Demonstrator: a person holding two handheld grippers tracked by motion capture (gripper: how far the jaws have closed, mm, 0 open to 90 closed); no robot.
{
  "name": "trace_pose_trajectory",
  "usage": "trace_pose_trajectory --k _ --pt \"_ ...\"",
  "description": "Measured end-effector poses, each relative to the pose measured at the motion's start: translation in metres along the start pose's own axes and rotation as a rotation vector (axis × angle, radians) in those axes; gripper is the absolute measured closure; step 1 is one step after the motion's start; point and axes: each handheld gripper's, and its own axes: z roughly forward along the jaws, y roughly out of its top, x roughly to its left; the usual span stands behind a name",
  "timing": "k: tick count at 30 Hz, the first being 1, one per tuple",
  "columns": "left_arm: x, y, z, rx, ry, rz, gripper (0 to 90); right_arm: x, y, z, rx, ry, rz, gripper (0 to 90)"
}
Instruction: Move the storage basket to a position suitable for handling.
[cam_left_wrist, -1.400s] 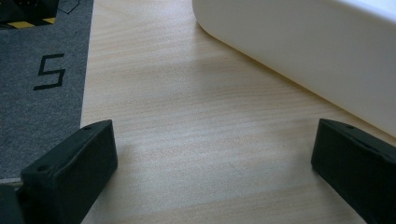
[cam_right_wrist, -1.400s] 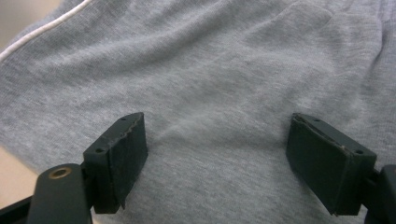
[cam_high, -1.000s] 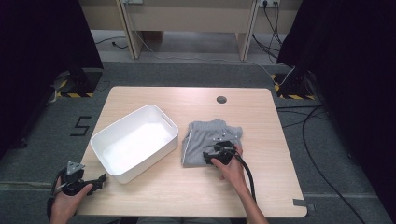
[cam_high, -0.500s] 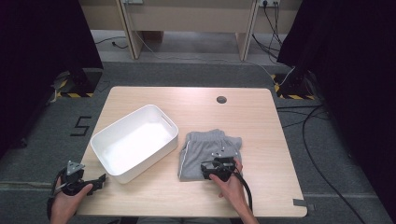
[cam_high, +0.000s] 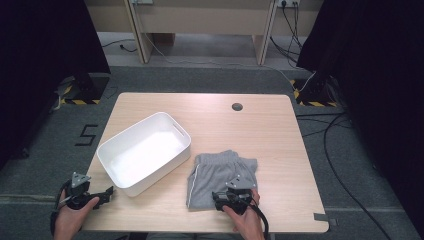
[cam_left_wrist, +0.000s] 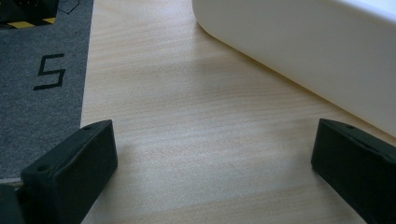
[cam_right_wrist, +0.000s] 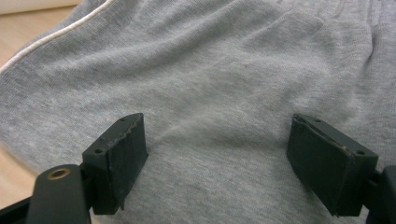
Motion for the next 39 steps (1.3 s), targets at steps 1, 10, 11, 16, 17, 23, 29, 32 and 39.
trace_pose_trajectory --k 1,10,11,16,17,23,29,32,39 --pt "0.000 0.000 0.000 0.000 0.000 0.000 0.0 0.000 0.000 0.000 0.000 0.000 0.000 20.7" --pt "0.000 0.000 0.000 0.000 0.000 0.000 0.0 0.006 -0.002 -0.008 0.043 0.032 -0.013 19.3" --pt "0.000 0.000 0.000 0.000 0.000 0.000 0.0 0.006 -0.002 -0.008 0.043 0.032 -0.013 19.3" --pt "0.000 0.000 0.000 0.000 0.000 0.000 0.0 0.005 -0.002 -0.012 0.047 0.056 -0.023 21.8" --pt "0.000 0.000 0.000 0.000 0.000 0.000 0.0 0.005 -0.002 -0.012 0.047 0.056 -0.023 21.8" --pt "0.000 0.000 0.000 0.000 0.000 0.000 0.0 -0.008 0.010 -0.029 -0.014 0.032 -0.048 24.1" --pt "0.000 0.000 0.000 0.000 0.000 0.000 0.0 -0.039 0.024 -0.039 -0.071 0.003 -0.005 23.0" --pt "0.000 0.000 0.000 0.000 0.000 -0.001 0.0 -0.042 0.029 -0.032 -0.067 0.045 -0.003 22.8" --pt "0.001 -0.001 -0.001 -0.006 -0.007 0.000 0.9 -0.046 0.049 -0.025 -0.095 0.073 -0.038 23.5"
